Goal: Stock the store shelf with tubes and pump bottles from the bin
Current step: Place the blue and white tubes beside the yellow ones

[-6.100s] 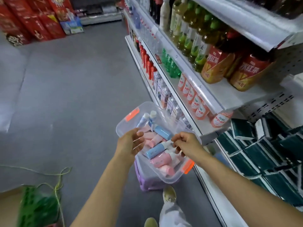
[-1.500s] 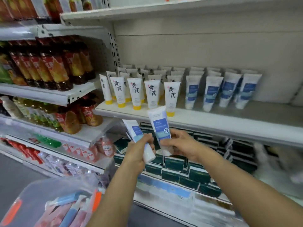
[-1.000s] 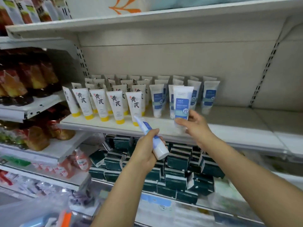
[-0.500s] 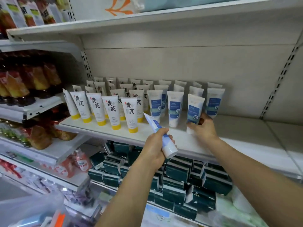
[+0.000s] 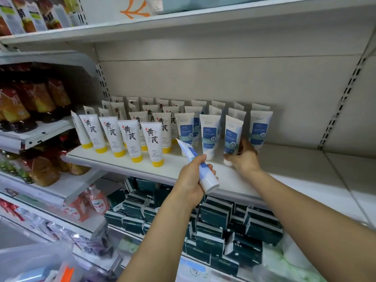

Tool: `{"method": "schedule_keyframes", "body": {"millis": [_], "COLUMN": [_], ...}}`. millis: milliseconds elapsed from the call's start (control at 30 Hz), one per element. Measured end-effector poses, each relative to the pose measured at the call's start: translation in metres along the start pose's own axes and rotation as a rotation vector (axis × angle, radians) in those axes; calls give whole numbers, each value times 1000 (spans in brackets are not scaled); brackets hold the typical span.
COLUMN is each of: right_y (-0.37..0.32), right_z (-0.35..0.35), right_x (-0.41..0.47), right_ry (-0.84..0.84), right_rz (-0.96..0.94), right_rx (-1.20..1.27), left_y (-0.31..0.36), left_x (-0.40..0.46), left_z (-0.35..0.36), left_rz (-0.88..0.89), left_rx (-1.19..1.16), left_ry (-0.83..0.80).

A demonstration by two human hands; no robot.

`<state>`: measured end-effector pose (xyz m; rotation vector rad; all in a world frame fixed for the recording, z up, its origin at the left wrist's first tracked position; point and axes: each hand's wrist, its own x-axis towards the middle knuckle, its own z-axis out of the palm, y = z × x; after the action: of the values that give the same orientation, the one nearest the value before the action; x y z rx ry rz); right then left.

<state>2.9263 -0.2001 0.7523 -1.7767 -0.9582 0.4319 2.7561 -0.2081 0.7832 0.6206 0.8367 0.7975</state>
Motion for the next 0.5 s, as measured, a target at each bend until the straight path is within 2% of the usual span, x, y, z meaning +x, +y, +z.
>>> {"method": "schedule_keyframes", "body": {"millis": [200,300,433,500], "right_y": [1,2,1,-5], "right_z": [-18,-26,-38,-44], "right_x": [-9,-13,-23,-33], "right_ry": [-64,-43,49,14], "right_rz": [54,59,73,25], "right_rx": [-34,-68,-27,70], "left_y": [-3,-7,-11,-14], "left_x": [8,14,17,16], "left_z": [-1,0,7,14], "left_rz": [-31,-27,-13,11], "left_rx": [-54,-93,-99,-126], "left_ry": [-26,-47,-54,-70]}}
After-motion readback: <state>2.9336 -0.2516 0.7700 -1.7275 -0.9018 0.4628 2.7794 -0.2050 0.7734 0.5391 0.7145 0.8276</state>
